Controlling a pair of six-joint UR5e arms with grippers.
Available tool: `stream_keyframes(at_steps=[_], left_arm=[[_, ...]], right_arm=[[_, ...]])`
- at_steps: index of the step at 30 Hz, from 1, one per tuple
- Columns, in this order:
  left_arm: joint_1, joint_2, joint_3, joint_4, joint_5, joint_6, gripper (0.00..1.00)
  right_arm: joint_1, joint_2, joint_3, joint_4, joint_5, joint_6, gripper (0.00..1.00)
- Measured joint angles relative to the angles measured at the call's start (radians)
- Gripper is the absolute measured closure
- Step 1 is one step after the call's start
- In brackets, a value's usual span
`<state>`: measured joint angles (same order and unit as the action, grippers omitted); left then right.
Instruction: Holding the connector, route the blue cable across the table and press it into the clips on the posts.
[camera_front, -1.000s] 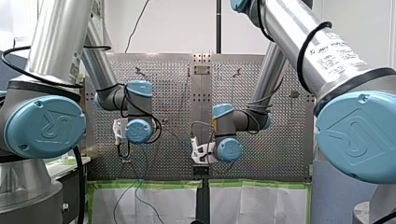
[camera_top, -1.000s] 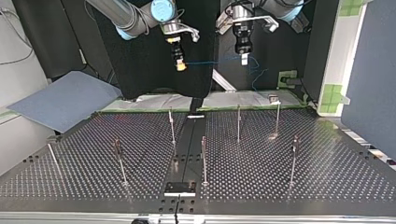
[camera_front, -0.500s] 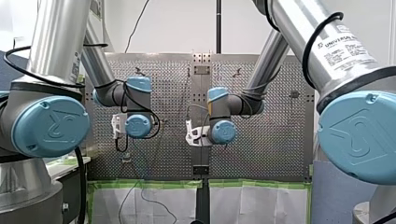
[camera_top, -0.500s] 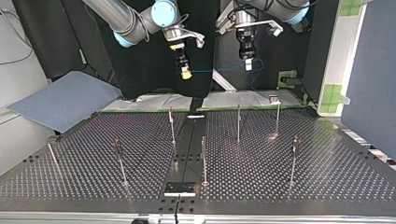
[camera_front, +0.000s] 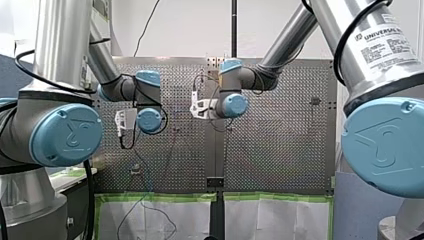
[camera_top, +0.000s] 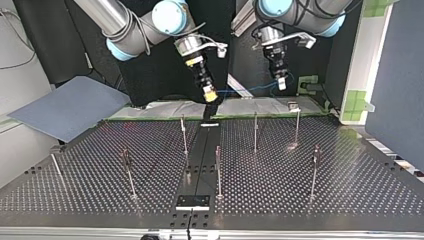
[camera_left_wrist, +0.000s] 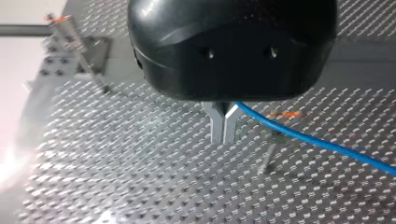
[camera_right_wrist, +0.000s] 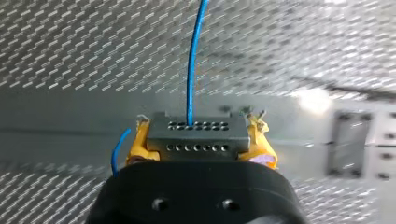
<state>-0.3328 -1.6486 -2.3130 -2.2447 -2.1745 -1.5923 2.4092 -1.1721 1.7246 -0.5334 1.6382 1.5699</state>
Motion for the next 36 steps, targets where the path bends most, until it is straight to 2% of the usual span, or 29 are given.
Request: stream_keyframes(at_steps=[3, 7, 11, 17, 27, 31, 36], left_arm=[[0.003, 0.032, 0.021, -0.032, -0.03, -0.006, 1.0], [0.007, 0.072, 0.051, -0.072, -0.068, -0.011, 1.0], [0.012, 0.114, 0.083, -0.114, -0.089, -0.019, 1.0], [0.027, 0.166, 0.124, -0.183, -0.102, -0.029, 1.0], [0.06, 0.157, 0.164, -0.289, -0.081, -0.029, 1.0], [0.075, 0.144, 0.194, -0.313, -0.058, -0.031, 1.0], [0.094, 0.129, 0.242, -0.345, -0.05, -0.032, 1.0]], right_arm=[[0.002, -0.023, -0.029, 0.009, -0.023, 0.007, 1.0], [0.004, -0.027, -0.069, 0.021, -0.04, 0.031, 1.0], [0.006, -0.009, -0.111, 0.041, -0.06, 0.043, 1.0], [0.009, 0.031, -0.172, 0.081, -0.076, 0.046, 1.0], [0.017, 0.043, -0.283, 0.179, -0.106, 0.051, 1.0], [0.023, 0.047, -0.323, 0.204, -0.115, 0.056, 1.0], [0.027, 0.065, -0.378, 0.225, -0.12, 0.065, 1.0]])
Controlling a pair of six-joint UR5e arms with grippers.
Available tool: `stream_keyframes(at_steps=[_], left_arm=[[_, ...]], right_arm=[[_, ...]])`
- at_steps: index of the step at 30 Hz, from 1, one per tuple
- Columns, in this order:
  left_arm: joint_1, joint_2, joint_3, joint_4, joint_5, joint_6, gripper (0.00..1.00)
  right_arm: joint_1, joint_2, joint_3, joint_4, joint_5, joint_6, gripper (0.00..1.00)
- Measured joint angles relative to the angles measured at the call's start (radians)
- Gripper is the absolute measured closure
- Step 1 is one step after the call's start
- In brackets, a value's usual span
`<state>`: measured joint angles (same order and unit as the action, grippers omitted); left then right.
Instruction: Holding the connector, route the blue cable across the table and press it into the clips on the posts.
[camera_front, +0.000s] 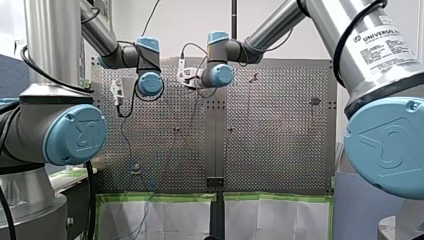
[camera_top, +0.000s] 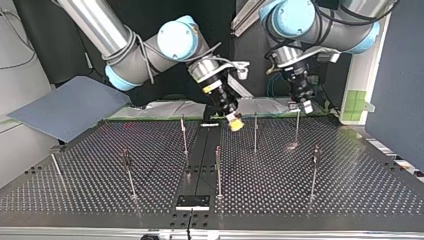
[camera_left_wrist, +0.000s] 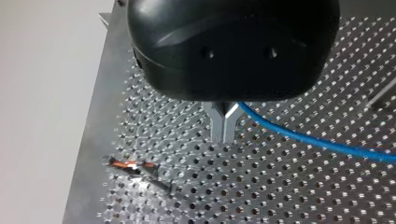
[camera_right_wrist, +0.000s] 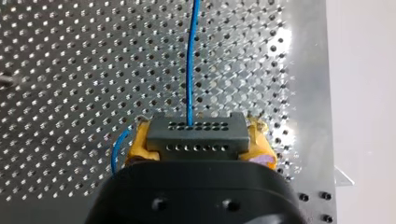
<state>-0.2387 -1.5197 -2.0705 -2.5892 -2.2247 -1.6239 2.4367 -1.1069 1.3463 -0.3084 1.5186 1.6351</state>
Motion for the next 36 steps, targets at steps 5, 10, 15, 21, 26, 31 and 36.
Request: stream_keyframes(at_steps=[5, 10, 15, 21, 26, 31, 36], left_arm=[[0.037, -0.006, 0.048, -0.035, 0.032, 0.0, 1.0], [0.085, -0.007, 0.076, -0.046, 0.08, -0.001, 1.0], [0.138, -0.009, 0.092, -0.045, 0.12, -0.008, 1.0], [0.182, -0.03, 0.125, -0.055, 0.14, -0.02, 1.0], [0.195, -0.049, 0.165, -0.082, 0.179, -0.028, 1.0], [0.207, -0.055, 0.182, -0.104, 0.196, -0.036, 1.0], [0.217, -0.055, 0.184, -0.114, 0.186, -0.043, 1.0]], right_arm=[[0.001, 0.025, -0.053, 0.009, -0.001, 0.008, 1.0], [0.001, 0.066, -0.104, 0.033, -0.003, 0.018, 1.0], [0.002, 0.105, -0.153, 0.06, -0.01, 0.025, 1.0], [0.005, 0.148, -0.214, 0.096, -0.017, 0.035, 1.0], [0.014, 0.177, -0.261, 0.126, -0.018, 0.036, 1.0], [0.027, 0.195, -0.309, 0.139, -0.018, 0.039, 1.0], [0.033, 0.199, -0.359, 0.164, -0.018, 0.047, 1.0]])
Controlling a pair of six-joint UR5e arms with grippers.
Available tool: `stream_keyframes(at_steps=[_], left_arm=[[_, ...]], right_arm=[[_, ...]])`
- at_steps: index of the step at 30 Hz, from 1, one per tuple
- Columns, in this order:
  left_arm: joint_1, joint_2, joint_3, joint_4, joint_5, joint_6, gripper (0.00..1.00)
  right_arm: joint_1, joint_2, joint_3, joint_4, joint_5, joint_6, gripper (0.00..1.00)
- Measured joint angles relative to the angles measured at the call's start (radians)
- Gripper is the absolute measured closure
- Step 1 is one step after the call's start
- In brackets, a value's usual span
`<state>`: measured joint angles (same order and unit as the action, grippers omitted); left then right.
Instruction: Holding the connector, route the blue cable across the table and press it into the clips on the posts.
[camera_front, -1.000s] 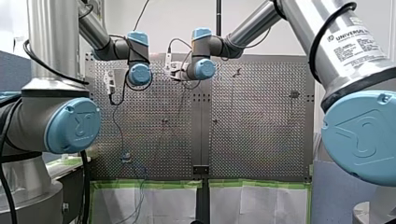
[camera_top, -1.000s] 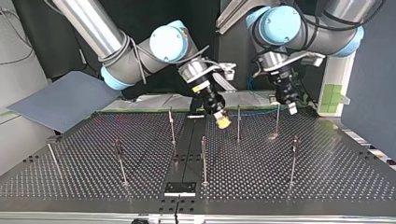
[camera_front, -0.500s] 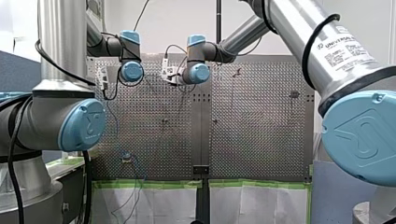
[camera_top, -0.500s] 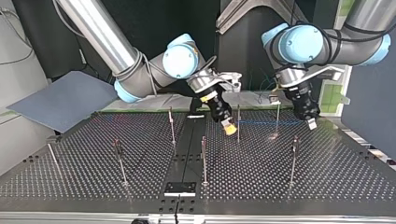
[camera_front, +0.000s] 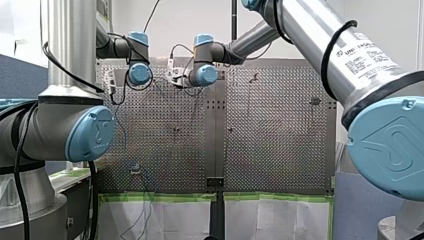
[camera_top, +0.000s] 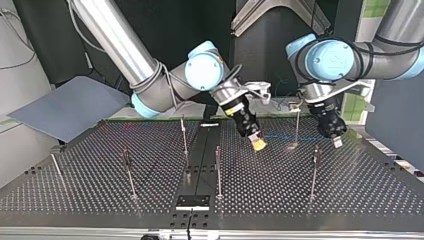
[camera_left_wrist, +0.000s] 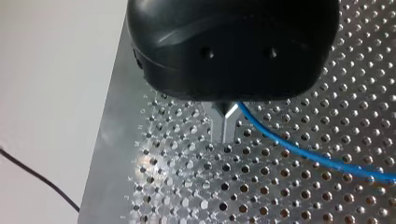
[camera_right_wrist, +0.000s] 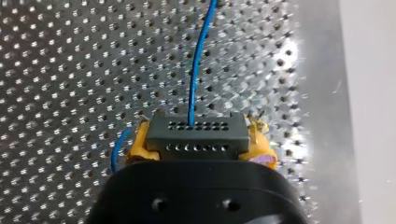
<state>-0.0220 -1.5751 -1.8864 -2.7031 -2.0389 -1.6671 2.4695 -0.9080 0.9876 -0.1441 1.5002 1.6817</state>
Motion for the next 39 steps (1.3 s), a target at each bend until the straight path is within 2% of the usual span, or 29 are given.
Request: stream_keyframes(at_steps=[7, 12, 18, 29, 35, 39], left_arm=[[0.012, -0.001, 0.002, 0.024, 0.039, -0.007, 1.0], [0.026, -0.017, 0.016, 0.022, 0.074, -0.016, 1.0], [0.048, -0.039, 0.035, 0.02, 0.081, -0.019, 1.0], [0.081, -0.047, 0.06, 0.027, 0.157, -0.037, 1.0], [0.092, -0.084, 0.063, 0.033, 0.197, -0.046, 1.0], [0.113, -0.093, 0.068, 0.053, 0.214, -0.056, 1.0]], right_arm=[[0.0, 0.001, -0.072, 0.011, -0.001, 0.002, 1.0], [-0.008, 0.003, -0.125, 0.011, -0.009, 0.01, 1.0], [-0.014, 0.007, -0.182, 0.013, -0.022, 0.025, 1.0], [-0.009, 0.047, -0.196, 0.029, -0.021, 0.029, 1.0], [-0.011, 0.056, -0.196, 0.036, -0.016, 0.03, 1.0], [-0.016, 0.061, -0.197, 0.038, -0.013, 0.038, 1.0]])
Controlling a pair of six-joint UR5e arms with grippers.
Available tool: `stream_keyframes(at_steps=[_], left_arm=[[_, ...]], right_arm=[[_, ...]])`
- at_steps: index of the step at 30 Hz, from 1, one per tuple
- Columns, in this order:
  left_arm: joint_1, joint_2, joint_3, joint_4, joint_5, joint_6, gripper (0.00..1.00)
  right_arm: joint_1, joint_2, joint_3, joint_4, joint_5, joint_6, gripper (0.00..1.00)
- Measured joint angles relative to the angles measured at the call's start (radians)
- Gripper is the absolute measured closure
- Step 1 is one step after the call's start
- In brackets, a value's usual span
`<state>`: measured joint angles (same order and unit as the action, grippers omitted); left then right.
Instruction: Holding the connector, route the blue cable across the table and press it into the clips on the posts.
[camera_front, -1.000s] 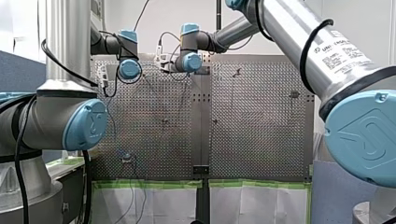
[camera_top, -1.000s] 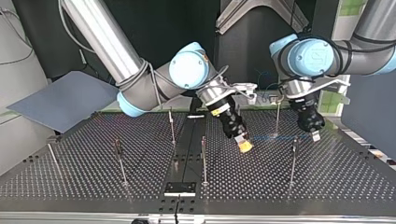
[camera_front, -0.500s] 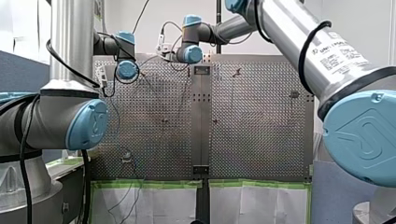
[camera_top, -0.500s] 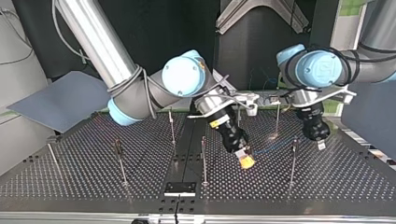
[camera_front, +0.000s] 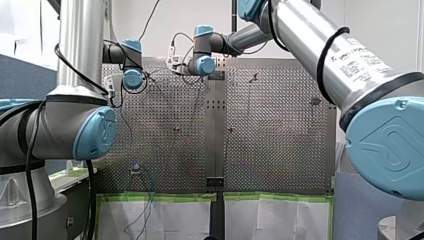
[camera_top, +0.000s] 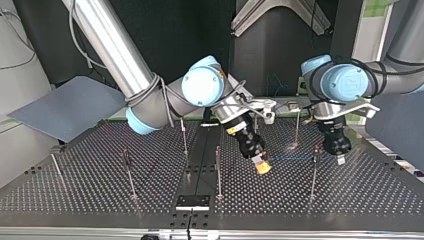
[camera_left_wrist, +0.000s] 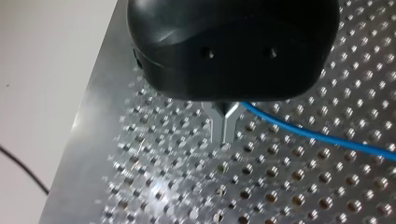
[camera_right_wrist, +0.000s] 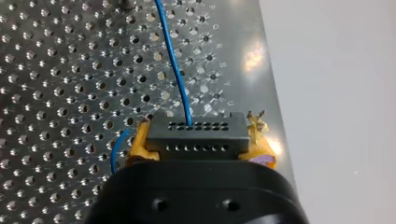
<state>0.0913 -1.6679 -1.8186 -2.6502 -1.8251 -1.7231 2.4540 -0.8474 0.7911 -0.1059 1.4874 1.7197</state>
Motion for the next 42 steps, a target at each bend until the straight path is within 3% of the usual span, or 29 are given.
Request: stream_keyframes(at_steps=[9, 19, 20, 21, 23, 24, 26, 27, 29, 30, 32, 42], left_arm=[[0.072, -0.006, 0.007, 0.04, 0.078, -0.04, 1.0], [0.08, -0.032, 0.009, 0.075, 0.178, -0.107, 1.0], [0.078, -0.033, 0.009, 0.075, 0.186, -0.11, 0.83], [0.076, -0.033, 0.009, 0.072, 0.192, -0.113, 0.83], [0.074, -0.032, 0.009, 0.065, 0.197, -0.116, 0.67], [0.072, -0.032, 0.009, 0.058, 0.196, -0.118, 0.67], [0.069, -0.032, 0.009, 0.045, 0.191, -0.12, 0.47], [0.068, -0.032, 0.009, 0.035, 0.187, -0.122, 0.47], [0.066, -0.031, 0.009, 0.018, 0.182, -0.124, 0.2], [0.064, -0.03, 0.009, 0.007, 0.179, -0.123, 0.2], [0.061, -0.026, 0.009, -0.01, 0.172, -0.123, 0.0], [0.031, 0.031, 0.006, -0.118, 0.092, -0.122, 0.0]], right_arm=[[-0.015, 0.02, 0.0, 0.0, 0.008, 0.007, 1.0], [-0.032, 0.021, 0.0, 0.003, 0.007, 0.021, 1.0], [-0.033, 0.021, 0.0, 0.004, 0.007, 0.021, 1.0], [-0.033, 0.021, 0.0, 0.008, 0.007, 0.021, 1.0], [-0.033, 0.021, 0.0, 0.014, 0.007, 0.021, 1.0], [-0.033, 0.021, 0.0, 0.018, 0.007, 0.02, 1.0], [-0.033, 0.021, 0.0, 0.024, 0.007, 0.018, 1.0], [-0.033, 0.021, 0.0, 0.028, 0.007, 0.018, 1.0], [-0.033, 0.021, 0.0, 0.034, 0.007, 0.018, 1.0], [-0.033, 0.021, 0.0, 0.037, 0.009, 0.018, 1.0], [-0.032, 0.021, 0.0, 0.042, 0.013, 0.018, 1.0], [-0.032, 0.021, 0.0, 0.069, 0.07, 0.022, 1.0]])
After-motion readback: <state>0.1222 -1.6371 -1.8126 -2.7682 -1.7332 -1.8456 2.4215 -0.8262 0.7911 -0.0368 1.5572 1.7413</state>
